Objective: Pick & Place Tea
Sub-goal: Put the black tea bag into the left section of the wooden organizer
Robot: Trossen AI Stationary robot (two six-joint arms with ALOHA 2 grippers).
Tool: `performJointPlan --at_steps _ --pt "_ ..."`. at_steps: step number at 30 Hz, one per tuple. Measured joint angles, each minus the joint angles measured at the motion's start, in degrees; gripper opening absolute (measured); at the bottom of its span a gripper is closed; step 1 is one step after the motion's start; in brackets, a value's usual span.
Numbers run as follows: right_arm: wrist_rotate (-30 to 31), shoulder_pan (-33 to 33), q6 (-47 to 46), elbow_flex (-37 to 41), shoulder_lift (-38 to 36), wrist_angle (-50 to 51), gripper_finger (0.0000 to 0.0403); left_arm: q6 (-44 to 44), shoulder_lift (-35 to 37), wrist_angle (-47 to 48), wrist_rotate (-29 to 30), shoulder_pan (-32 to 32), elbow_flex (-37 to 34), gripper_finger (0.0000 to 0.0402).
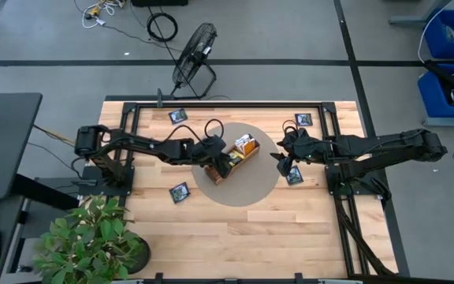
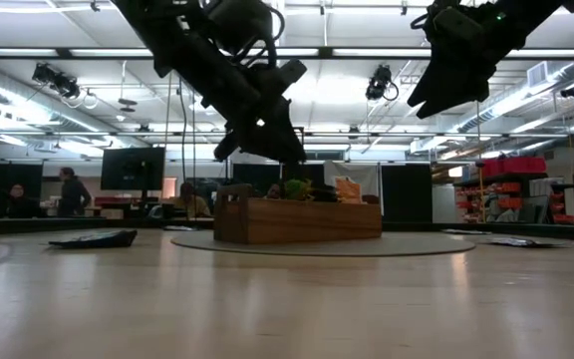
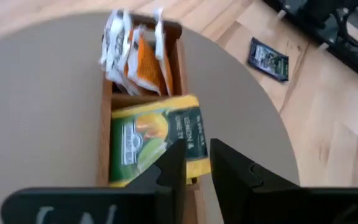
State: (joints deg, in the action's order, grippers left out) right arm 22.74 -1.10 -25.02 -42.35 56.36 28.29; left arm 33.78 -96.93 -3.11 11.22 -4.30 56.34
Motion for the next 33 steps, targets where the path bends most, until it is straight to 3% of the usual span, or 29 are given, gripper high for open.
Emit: performJointPlan --at_steps 11,16,23,28,33 --pt "0.37 0.0 -0.47 0.0 0.02 0.14 0.0249 2.54 0.47 -1.63 -5.24 -2.0 -0.04 0.0089" --pt "0.19 -0.05 -1.72 0.0 0.09 5.07 0.0249 -2.21 3.07 -3.75 -8.42 -2.3 -0.07 0.0089" --pt "-6.55 -0.52 -3.62 0.0 -0.07 10.86 0.0249 -4.48 8.39 -3.59 -8.94 -2.97 -0.04 0.0089" --pt "-8.99 -1.17 -9.75 0.94 -0.28 13.47 0.0249 -7.86 12.2 -3.46 -8.91 -3.04 -0.04 0.0089" --pt "-7.97 -4.83 -21.58 6.31 -5.26 3.68 0.0249 -11.06 16.22 -3.56 -8.54 -3.04 -0.04 0.0089"
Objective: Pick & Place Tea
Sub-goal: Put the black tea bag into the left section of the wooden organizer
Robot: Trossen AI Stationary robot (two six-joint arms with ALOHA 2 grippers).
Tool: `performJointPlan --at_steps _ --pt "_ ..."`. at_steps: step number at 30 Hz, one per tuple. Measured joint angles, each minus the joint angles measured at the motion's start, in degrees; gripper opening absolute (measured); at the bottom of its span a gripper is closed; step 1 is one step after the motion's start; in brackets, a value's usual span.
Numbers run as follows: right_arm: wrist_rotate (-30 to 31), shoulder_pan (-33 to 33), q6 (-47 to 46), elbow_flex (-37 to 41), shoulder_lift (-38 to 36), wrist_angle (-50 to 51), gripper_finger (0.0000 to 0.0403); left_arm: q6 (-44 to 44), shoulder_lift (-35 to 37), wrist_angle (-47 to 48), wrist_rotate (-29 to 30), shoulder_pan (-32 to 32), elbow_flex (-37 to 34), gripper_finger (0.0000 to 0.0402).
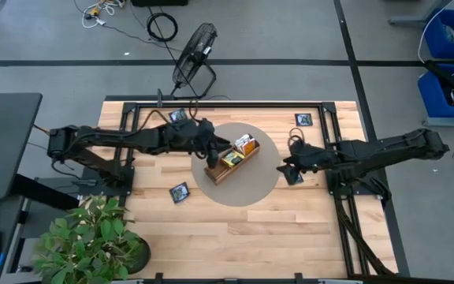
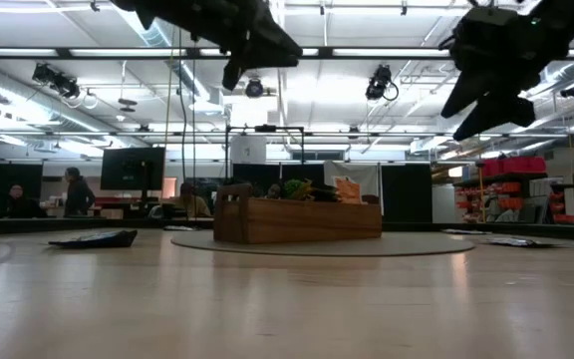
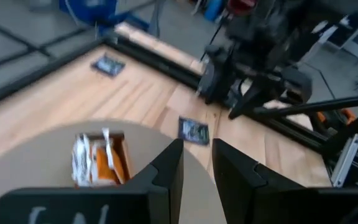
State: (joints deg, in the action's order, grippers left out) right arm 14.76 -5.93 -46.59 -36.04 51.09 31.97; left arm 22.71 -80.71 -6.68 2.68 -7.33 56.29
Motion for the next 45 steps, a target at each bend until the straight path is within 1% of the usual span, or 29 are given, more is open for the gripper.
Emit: performJointPlan --at_steps 5,7,9,13,18,21,23,26,27,30,32,37,38,42,45 --pt "9.43 -5.43 -14.84 4.41 -6.39 -2.93 0.0249 -1.4 3.52 1.05 1.45 -0.02 -0.02 0.0089" --pt "11.47 -7.77 -20.4 5.55 -8.01 -2.82 0.0249 -1.8 4.0 0.58 1.88 0.0 0.05 0.0089" --pt "12.57 -10.09 -25.89 6.7 -8.97 -2.44 0.0249 -2.32 4.9 2.32 2.01 -0.23 -0.11 0.0089" --pt "13.98 -15.09 -39.31 9.85 -10.08 -2.45 0.0249 -2.75 5.25 2.27 2.12 -0.69 0.02 0.0089" --pt "17.35 -22.04 -54.19 11.4 -10.28 -1.47 0.0249 -2.66 5.84 2.19 2.14 -0.87 -0.01 0.0089" --pt "18.07 -25.73 -63.77 11.41 -10.28 3.54 0.0249 -2.71 5.92 2.26 2.13 -0.87 -0.04 0.0089" --pt "16.55 -28.02 -70.8 11.45 -10.24 7.81 0.0249 -2.81 5.97 2.21 2.11 -0.87 -0.04 0.0089" --pt "15.72 -30.97 -78.6 11.48 -10.16 12.11 0.0249 -2.98 5.97 2.23 2.1 -0.87 -0.04 0.0089" --pt "15.17 -31.61 -79.94 11.48 -10.17 13.1 0.0249 -3.03 5.97 2.21 2.1 -0.87 -0.02 0.0089" --pt "10.77 -31.26 -80.61 11.48 -9.84 13.51 0.0249 -3.05 5.97 2.22 2.1 -0.87 -0.04 0.0089" --pt "12.17 -31.26 -80.61 11.48 -8.88 13.76 0.0249 -3.03 5.97 2.21 2.1 -0.87 -0.04 0.0089" --pt "9.92 -31.24 -80.68 12.95 -5.73 15.88 0.0249 -3.01 5.97 1.99 2.1 -0.98 -0.04 0.0089" --pt "9.74 -31.23 -80.81 13.97 -5.33 15.2 0.0249 -2.84 5.97 1.86 2.1 -0.98 -0.04 0.0089" --pt "9.91 -30.49 -80.85 18.81 -4.37 7.08 0.0249 -2.35 5.96 1.71 2.07 -0.96 -0.02 0.0089" --pt "9.91 -29.41 -80.94 21.93 -4.05 3.77 0.0249 -2.33 5.95 1.43 2.1 -0.98 -0.02 0.0089"
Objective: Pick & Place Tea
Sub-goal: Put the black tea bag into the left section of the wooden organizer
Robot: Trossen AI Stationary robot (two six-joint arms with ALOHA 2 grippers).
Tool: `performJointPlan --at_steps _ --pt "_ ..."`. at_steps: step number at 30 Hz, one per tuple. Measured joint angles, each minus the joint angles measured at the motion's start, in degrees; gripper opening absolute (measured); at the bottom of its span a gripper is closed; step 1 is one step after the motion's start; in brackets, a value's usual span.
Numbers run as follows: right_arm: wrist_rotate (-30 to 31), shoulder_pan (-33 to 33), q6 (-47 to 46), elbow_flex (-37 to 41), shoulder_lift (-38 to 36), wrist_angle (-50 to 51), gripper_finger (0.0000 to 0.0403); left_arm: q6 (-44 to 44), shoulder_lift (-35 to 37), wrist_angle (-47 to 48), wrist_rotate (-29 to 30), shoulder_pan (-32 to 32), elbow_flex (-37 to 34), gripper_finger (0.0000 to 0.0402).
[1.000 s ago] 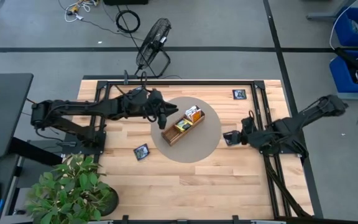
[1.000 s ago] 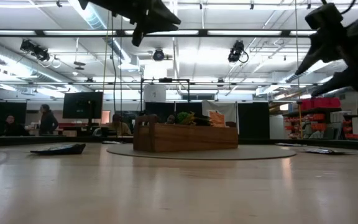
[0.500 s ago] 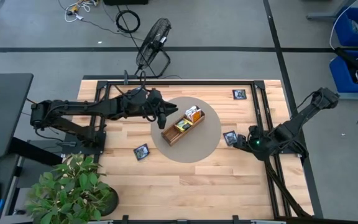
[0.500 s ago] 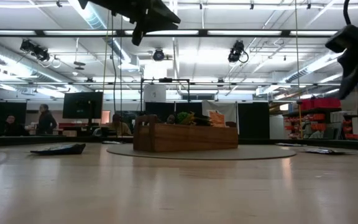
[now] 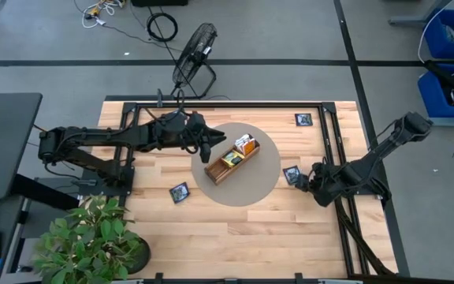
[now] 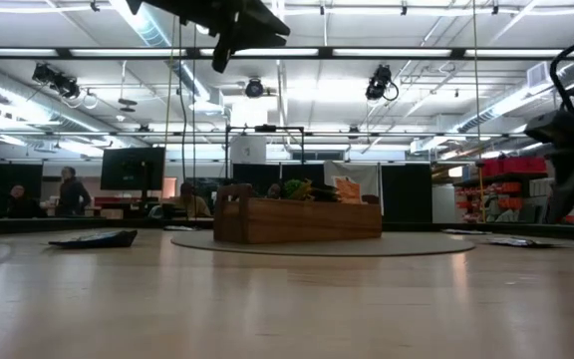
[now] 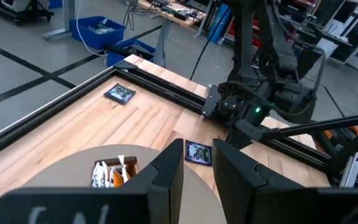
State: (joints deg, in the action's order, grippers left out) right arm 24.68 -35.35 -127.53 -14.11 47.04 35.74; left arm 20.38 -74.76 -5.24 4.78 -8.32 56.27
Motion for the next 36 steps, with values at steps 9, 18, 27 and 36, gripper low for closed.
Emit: performJointPlan --at_steps 9,18,27,36 --pt "1.87 5.12 0.08 0.96 -0.03 1.2 0.0249 1.8 0.0 -0.61 0.0 -0.37 0.0 0.0089" --pt "-2.66 11.14 -0.69 0.9 0.05 1.05 0.0234 2.67 0.0 -0.62 -0.11 -1.92 0.0 0.0089" --pt "-2.66 14.4 1.2 1.16 0.16 -0.43 0.0163 2.54 -0.02 -0.56 -0.24 -1.9 0.0 0.0089" --pt "2.95 16.55 2.87 1.33 0.25 -0.31 0.0084 2.36 -0.02 -0.44 -0.22 -1.9 0.0 0.0089"
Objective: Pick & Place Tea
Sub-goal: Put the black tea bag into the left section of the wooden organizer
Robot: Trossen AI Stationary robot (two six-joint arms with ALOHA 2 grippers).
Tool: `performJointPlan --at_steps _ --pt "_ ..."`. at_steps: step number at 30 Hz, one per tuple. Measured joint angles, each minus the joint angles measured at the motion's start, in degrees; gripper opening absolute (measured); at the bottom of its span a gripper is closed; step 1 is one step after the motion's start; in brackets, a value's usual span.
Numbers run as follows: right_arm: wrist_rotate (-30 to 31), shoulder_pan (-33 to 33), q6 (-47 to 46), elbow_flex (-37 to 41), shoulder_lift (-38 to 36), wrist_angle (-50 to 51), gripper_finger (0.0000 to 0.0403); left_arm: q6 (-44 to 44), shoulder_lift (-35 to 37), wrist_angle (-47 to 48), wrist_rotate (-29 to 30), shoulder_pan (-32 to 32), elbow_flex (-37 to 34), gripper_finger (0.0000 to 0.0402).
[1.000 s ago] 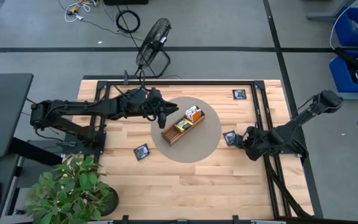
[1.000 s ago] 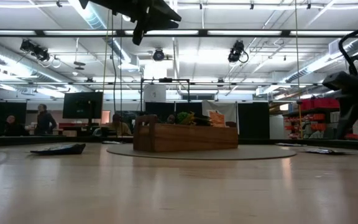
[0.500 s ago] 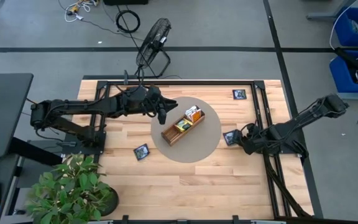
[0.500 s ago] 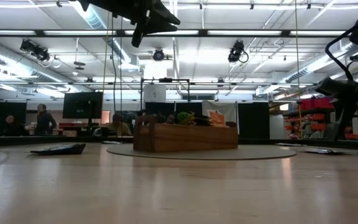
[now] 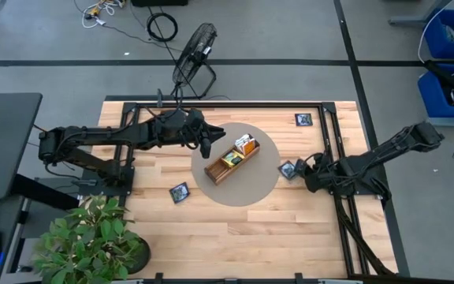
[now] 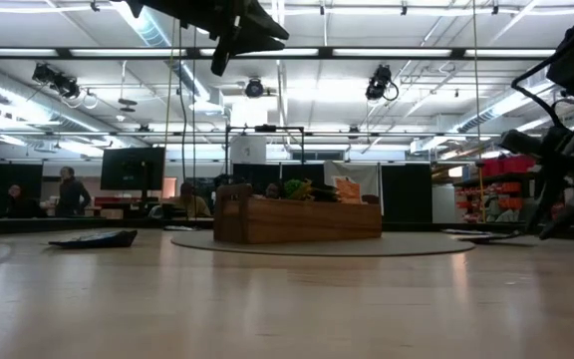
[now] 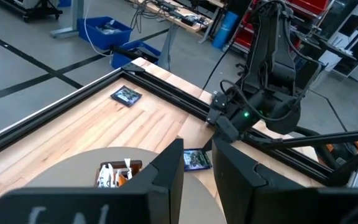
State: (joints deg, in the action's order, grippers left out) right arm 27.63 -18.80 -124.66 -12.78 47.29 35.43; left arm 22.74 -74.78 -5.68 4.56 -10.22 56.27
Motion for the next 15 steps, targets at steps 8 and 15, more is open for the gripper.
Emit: performJointPlan --at_steps 8,15 --pt "2.36 3.2 7.04 -0.04 -0.02 -3.74 0.0052 0.01 -0.02 1.3 0.0 0.0 0.0 0.0089" --pt "2.97 5.61 11.57 -0.11 -0.04 -6.94 0.0063 0.16 -0.04 1.32 0.0 0.0 0.0 0.0089"
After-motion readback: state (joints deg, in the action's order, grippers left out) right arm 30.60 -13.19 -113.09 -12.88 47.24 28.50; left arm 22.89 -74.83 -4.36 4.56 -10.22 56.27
